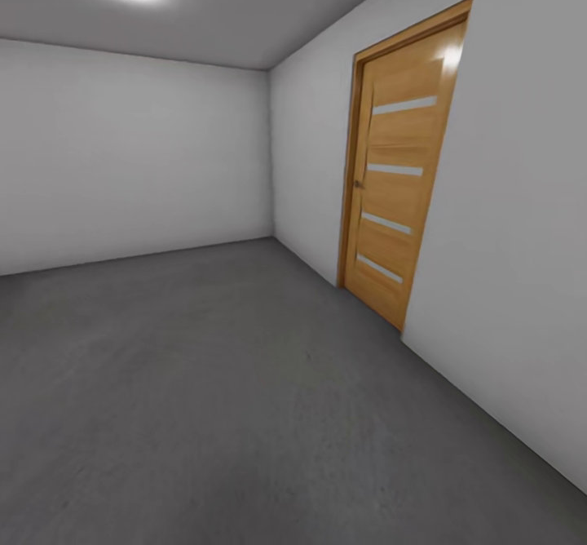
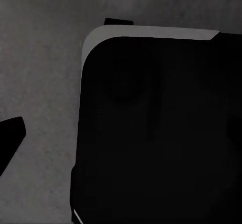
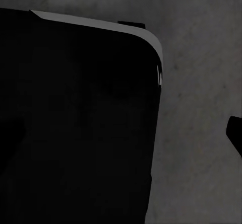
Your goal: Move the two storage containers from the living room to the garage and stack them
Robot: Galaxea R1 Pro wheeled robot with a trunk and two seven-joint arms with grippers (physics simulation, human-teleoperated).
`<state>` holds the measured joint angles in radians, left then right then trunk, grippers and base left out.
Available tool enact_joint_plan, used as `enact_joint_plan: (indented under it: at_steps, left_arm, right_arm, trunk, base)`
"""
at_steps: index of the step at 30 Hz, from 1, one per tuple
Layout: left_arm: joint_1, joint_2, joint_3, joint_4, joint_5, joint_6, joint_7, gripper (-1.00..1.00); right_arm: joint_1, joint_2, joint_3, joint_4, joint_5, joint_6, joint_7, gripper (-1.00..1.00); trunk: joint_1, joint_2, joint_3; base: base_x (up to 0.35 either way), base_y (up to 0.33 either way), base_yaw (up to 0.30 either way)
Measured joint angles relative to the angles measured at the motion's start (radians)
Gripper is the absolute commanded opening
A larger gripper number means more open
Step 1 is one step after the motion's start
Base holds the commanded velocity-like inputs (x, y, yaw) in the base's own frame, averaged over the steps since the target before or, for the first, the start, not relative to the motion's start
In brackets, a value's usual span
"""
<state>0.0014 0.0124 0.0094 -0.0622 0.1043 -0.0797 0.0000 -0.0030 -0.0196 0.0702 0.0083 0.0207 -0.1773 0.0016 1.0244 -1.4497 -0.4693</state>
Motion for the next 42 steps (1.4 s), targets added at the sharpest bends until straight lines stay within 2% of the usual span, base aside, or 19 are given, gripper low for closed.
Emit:
enact_joint_plan:
  at_steps: [18, 35, 42]
  left_arm:
    - [0.0, -0.002, -0.011, 0.0, -0.011, 0.0, -0.002, 1.0]
    - [0.0, -0.002, 0.0, -0.001, 0.0, -0.01, 0.0, 1.0]
    - [0.0, -0.002, -0.003, -0.001, -0.005, -0.001, 0.0, 1.0]
  right_arm:
    - [0.0, -0.002, 0.001, 0.0, 0.002, 0.009, 0.0, 1.0]
    - [0.0, -0.006, -0.002, 0.002, -0.001, -0.007, -0.001, 1.0]
    - [0.0, -0.005, 0.0, 0.002, -0.001, 0.002, -0.002, 1.0]
  trunk:
    - [0.0, 0.0, 0.0]
    - [0.0, 0.0, 0.0]
    - [0.0, 0.0, 0.0]
  base:
    - [0.322, 0.091, 0.0]
    - [0.322, 0.132, 0.0]
    - [0.322, 0.162, -0.157]
